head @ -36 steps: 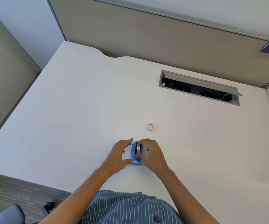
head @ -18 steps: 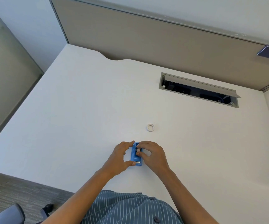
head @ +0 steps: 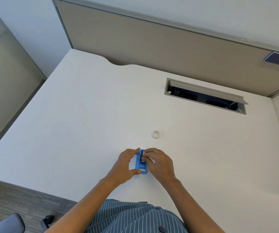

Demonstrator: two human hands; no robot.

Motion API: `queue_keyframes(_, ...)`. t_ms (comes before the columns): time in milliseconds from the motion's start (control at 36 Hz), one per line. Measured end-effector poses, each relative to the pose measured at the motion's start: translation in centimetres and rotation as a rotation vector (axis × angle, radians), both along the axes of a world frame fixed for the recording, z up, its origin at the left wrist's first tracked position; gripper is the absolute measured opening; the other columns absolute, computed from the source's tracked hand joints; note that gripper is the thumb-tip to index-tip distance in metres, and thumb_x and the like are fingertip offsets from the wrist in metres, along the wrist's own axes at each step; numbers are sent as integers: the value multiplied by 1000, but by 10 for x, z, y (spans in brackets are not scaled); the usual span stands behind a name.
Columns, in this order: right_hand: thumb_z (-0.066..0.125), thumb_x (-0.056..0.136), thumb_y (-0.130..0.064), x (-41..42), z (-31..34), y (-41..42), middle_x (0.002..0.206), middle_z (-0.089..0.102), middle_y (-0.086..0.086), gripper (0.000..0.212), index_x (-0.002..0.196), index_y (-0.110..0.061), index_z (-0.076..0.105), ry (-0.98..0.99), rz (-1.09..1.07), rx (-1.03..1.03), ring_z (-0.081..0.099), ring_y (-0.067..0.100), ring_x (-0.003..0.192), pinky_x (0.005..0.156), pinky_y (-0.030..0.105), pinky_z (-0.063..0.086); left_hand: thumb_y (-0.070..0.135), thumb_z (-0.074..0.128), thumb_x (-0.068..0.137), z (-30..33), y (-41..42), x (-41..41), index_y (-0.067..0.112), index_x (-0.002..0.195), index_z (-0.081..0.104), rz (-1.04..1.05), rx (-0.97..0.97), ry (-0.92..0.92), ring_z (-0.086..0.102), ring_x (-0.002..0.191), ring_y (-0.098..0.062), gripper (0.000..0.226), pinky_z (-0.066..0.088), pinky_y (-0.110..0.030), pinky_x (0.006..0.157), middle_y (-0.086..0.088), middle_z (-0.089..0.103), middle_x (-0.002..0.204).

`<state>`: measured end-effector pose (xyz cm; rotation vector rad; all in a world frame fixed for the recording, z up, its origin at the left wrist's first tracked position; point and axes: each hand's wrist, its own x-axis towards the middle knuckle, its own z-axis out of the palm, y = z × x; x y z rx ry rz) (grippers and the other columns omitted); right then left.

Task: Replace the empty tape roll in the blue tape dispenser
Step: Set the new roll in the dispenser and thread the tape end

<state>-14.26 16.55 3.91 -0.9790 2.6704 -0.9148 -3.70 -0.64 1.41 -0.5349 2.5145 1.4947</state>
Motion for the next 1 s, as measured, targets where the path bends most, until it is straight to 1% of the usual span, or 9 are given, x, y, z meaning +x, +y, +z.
queue_keyframes(111,87,87,-11,1,1,0,107,83,-5,15,100,-19,86,88,41,18,77,13,94,77,24,62,32,90,84,0,0,0,31,162,37,-4,-14,-9,48,140,-15,94,49,-37,117,4,47,157)
queue_keyframes(334,84,86,-5,2,2,-4,101,80,-7,14,93,-18,82,150,46,28,73,12,89,66,22,58,35,90,83,0,0,-1,33,163,35,-14,-28,-20,44,143,-16,97,45,-43,121,6,43,159)
queue_keyframes(473,66,92,-11,3,0,-7,99,78,-6,13,92,-15,79,157,31,35,71,13,89,65,13,45,32,91,82,2,1,-3,32,163,34,-38,-13,-22,41,146,-14,99,42,-41,124,7,39,162)
queue_keyframes(556,52,97,-20,5,-2,-8,101,75,-5,26,94,-15,78,139,23,43,69,13,88,62,16,49,26,91,83,2,2,-4,30,163,32,-45,-9,-33,34,145,-6,99,32,-30,126,6,34,166)
queue_keyframes(612,57,95,-16,6,-3,-7,102,74,-4,21,94,-14,78,128,14,40,69,14,88,61,19,53,24,90,84,2,2,-5,27,164,31,-52,-19,-37,31,146,-4,99,25,-23,121,6,33,168)
queue_keyframes(723,66,90,-11,10,-2,-6,103,75,-1,13,93,-13,79,113,3,43,70,14,89,66,14,49,24,90,84,0,2,-5,26,164,30,-64,-30,-43,32,154,-14,100,23,-21,119,4,32,170)
queue_keyframes(806,68,91,-10,12,-2,-5,104,75,-1,12,92,-13,79,108,1,37,70,14,91,66,16,53,24,90,84,-2,1,-6,25,164,30,-79,-41,-40,32,154,-15,101,22,-22,120,3,33,170)
queue_keyframes(890,77,90,-2,15,-3,-2,106,75,0,11,92,-13,80,97,-6,36,70,14,93,65,21,58,25,91,83,-3,0,-6,27,164,31,-87,-50,-27,33,153,-14,100,23,-24,122,4,35,169)
queue_keyframes(1001,78,89,-1,18,-1,-1,104,75,-4,14,92,-14,81,76,-27,23,66,9,97,71,13,51,29,91,82,-7,-2,-5,30,163,32,-97,-66,-4,37,150,-13,99,29,-32,126,7,39,166)
